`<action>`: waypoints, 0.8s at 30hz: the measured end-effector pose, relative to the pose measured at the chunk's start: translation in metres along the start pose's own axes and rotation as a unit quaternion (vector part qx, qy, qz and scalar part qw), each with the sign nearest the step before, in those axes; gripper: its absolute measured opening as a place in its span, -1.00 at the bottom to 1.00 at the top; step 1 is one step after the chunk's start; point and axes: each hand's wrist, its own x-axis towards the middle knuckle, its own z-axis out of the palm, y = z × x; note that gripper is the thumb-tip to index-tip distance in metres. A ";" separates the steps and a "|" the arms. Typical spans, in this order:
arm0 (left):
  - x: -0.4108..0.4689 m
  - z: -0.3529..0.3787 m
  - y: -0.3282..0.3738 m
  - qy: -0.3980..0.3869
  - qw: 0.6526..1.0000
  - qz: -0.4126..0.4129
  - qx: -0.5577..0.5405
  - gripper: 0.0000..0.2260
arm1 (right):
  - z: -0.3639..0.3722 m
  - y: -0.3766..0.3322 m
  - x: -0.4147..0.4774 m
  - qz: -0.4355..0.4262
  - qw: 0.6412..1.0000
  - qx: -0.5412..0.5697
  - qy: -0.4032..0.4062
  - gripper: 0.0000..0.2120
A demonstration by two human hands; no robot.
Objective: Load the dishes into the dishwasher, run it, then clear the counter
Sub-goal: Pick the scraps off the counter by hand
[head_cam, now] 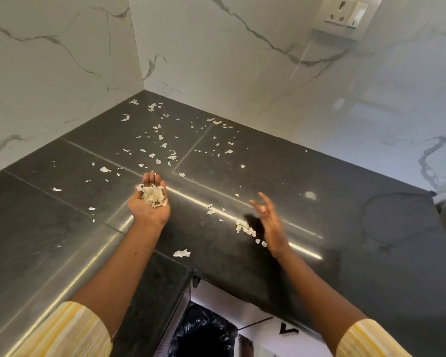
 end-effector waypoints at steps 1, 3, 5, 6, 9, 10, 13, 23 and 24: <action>0.002 -0.001 0.006 0.000 1.000 -0.002 0.003 -0.63 | -0.010 0.005 -0.007 0.001 0.998 -0.039 0.039 -0.57; 0.004 -0.003 0.016 0.000 1.000 -0.005 0.003 -0.62 | -0.031 0.018 -0.022 0.026 0.984 -0.167 0.053 -0.36; 0.007 -0.005 0.024 0.001 1.000 -0.004 -0.001 -0.63 | -0.034 0.028 -0.036 0.042 0.943 -0.330 0.007 -0.11; 0.008 -0.006 0.028 0.003 1.000 -0.003 -0.003 -0.63 | -0.028 0.030 -0.039 0.032 0.914 -0.404 -0.021 -0.01; 0.007 -0.011 0.037 0.007 1.000 0.001 -0.002 -0.63 | -0.002 0.025 -0.034 0.005 0.873 -0.485 -0.047 0.17; 0.007 -0.013 0.040 0.009 1.000 0.003 -0.002 -0.63 | 0.008 0.021 -0.030 0.002 0.871 -0.489 -0.045 0.18; 0.005 -0.017 0.050 0.014 1.000 0.016 -0.009 -0.62 | 0.043 0.009 -0.018 -0.013 0.866 -0.495 -0.067 0.17; -0.004 -0.028 0.091 0.036 0.995 0.094 -0.022 -0.64 | 0.155 -0.051 0.021 -0.084 0.944 -0.241 -0.208 -0.37; -0.005 -0.028 0.095 0.037 0.994 0.104 -0.029 -0.64 | 0.156 -0.056 0.021 -0.142 0.931 -0.250 -0.224 -0.42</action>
